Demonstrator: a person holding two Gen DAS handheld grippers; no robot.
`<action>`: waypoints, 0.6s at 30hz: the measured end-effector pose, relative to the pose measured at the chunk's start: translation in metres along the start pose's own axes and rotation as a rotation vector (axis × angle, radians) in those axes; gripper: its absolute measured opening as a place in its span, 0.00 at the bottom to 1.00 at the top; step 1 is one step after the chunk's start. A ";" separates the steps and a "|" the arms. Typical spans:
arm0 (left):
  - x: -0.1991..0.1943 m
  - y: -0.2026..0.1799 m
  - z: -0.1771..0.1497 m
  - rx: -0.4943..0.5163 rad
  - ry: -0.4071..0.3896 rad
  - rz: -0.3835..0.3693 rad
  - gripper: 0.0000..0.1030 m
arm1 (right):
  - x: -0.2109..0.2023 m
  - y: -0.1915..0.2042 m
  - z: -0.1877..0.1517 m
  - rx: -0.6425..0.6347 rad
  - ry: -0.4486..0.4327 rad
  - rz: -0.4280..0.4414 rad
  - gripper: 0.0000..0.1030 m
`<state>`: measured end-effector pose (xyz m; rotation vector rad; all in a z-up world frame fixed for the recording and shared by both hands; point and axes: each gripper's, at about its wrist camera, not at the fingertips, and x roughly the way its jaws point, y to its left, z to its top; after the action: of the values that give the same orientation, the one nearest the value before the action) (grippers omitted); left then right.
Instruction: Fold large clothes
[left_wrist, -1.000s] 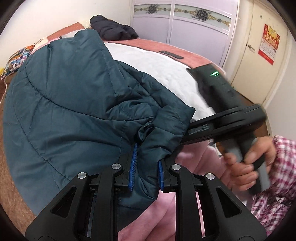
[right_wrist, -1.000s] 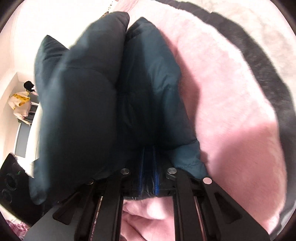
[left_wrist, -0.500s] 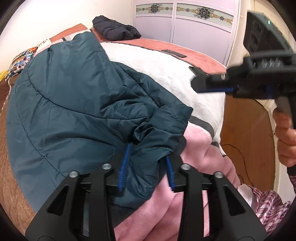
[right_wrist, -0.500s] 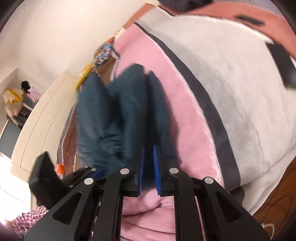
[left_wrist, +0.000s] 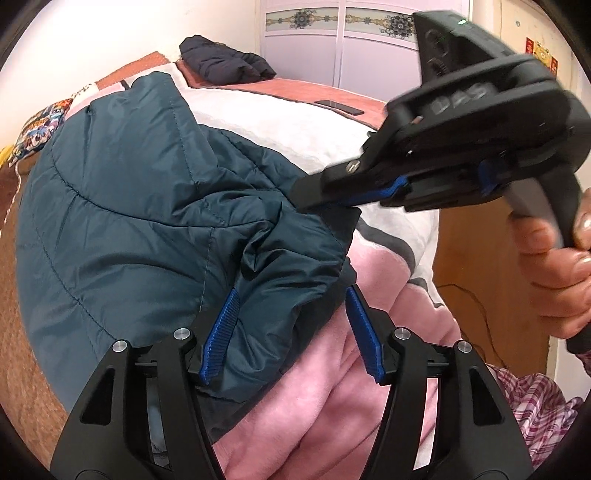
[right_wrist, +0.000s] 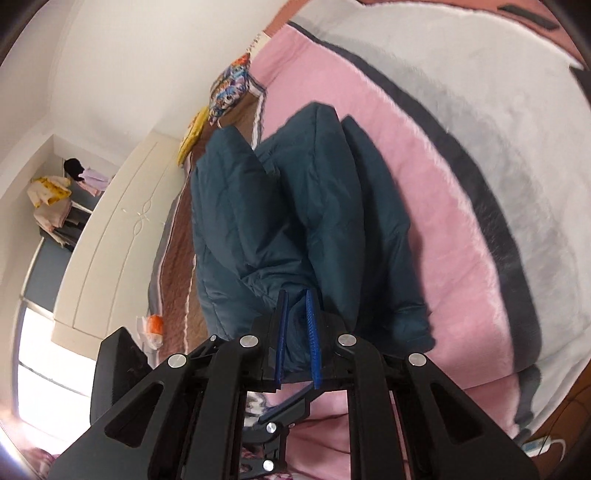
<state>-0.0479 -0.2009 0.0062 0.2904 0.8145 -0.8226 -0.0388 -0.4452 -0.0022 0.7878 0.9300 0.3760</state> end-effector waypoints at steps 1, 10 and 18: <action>0.000 0.001 0.000 -0.001 0.000 -0.002 0.58 | 0.005 -0.001 0.001 0.000 0.010 -0.013 0.14; -0.004 0.007 0.001 -0.014 -0.003 -0.023 0.58 | 0.019 -0.017 0.000 0.025 0.046 -0.119 0.14; -0.009 0.011 0.000 -0.022 -0.004 -0.031 0.58 | 0.028 -0.022 -0.004 0.023 0.060 -0.170 0.14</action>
<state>-0.0435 -0.1889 0.0120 0.2573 0.8258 -0.8424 -0.0266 -0.4412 -0.0356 0.7150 1.0509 0.2417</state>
